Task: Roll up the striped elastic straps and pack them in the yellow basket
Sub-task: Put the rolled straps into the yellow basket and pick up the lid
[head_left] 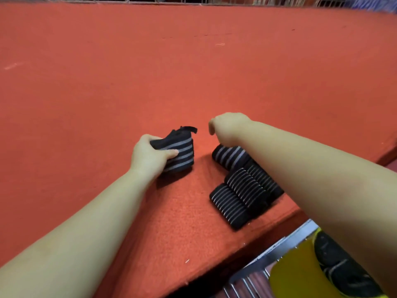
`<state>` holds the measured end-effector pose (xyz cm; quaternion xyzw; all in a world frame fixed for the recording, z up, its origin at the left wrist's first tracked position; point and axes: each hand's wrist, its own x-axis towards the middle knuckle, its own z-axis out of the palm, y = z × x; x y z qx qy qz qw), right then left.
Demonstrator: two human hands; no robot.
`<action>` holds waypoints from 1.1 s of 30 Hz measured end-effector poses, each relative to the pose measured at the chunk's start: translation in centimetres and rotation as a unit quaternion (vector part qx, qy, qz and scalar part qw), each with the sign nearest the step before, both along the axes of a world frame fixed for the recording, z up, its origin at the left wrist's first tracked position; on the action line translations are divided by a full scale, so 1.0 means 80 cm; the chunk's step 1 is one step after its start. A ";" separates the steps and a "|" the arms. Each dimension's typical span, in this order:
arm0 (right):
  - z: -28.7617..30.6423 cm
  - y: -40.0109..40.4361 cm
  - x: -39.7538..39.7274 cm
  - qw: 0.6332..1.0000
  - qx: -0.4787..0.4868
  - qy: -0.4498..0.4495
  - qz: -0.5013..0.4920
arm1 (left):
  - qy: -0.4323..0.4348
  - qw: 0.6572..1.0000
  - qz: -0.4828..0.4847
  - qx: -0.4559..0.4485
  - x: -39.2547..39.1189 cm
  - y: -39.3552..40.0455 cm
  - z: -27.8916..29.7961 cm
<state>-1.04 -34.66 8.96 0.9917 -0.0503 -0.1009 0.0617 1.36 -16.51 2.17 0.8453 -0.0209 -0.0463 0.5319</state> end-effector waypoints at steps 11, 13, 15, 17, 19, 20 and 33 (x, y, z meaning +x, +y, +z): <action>-0.051 -0.005 0.026 0.962 -0.197 0.191 0.010 | -0.045 0.997 -0.026 0.051 -0.009 0.001 -0.027; -0.050 -0.006 0.025 0.959 -0.198 0.203 0.008 | -0.050 0.997 -0.024 0.046 -0.011 0.001 -0.029; -0.051 -0.005 0.020 0.957 -0.213 0.195 0.028 | -0.053 0.997 -0.024 0.043 -0.013 0.001 -0.030; -0.051 0.000 0.014 0.953 -0.246 0.159 0.077 | -0.055 0.998 -0.021 0.035 -0.015 0.002 -0.030; -0.050 0.009 0.007 0.947 -0.266 0.113 0.142 | -0.055 0.998 -0.015 0.025 -0.019 0.007 -0.028; -0.050 0.016 0.003 0.945 -0.264 0.092 0.170 | -0.051 0.998 -0.008 0.021 -0.020 0.011 -0.026; -0.056 0.197 -0.049 0.955 0.127 -0.041 0.266 | 0.012 0.995 0.018 0.093 -0.043 0.175 0.013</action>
